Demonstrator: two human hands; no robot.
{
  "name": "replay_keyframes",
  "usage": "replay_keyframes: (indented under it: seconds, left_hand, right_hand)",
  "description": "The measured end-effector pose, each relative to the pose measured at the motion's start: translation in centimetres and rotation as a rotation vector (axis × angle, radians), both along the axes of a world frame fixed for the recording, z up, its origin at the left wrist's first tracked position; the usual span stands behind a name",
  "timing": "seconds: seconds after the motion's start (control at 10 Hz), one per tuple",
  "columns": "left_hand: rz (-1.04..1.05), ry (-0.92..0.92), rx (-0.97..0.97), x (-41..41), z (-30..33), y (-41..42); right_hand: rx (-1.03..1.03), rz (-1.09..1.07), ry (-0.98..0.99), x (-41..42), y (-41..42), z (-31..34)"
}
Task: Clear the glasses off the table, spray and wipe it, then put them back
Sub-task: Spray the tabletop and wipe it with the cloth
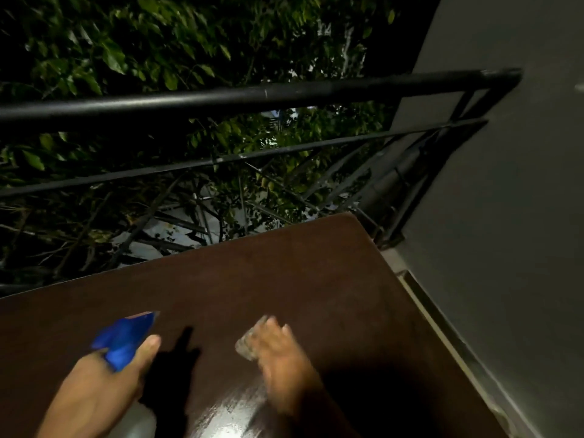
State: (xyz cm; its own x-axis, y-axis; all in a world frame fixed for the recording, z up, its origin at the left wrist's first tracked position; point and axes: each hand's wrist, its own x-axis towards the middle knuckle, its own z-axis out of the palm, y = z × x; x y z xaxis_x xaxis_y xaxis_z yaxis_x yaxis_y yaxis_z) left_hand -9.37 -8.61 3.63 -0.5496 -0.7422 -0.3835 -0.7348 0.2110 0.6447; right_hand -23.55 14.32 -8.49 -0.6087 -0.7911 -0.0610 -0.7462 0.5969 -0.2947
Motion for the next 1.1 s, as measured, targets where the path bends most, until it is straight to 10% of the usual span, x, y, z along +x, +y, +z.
replay_keyframes:
  seconds: [0.3, 0.6, 0.9, 1.1]
  left_hand:
    - [-0.086, 0.024, 0.015, -2.4, 2.1, 7.9]
    - [-0.091, 0.036, -0.077, -2.0, 0.3, 11.5]
    - [-0.047, -0.014, -0.057, 1.9, -1.6, 13.6]
    - [0.039, -0.021, -0.065, 6.7, -1.5, 13.8]
  right_hand:
    - [0.245, 0.277, -0.087, 0.4, 4.4, 2.1]
    - [-0.128, -0.329, -0.039, -3.9, 15.2, 0.2]
    - [-0.173, 0.17, 0.006, 10.6, 19.1, -1.0]
    - [0.044, 0.26, 0.061, 3.0, 20.1, -3.2]
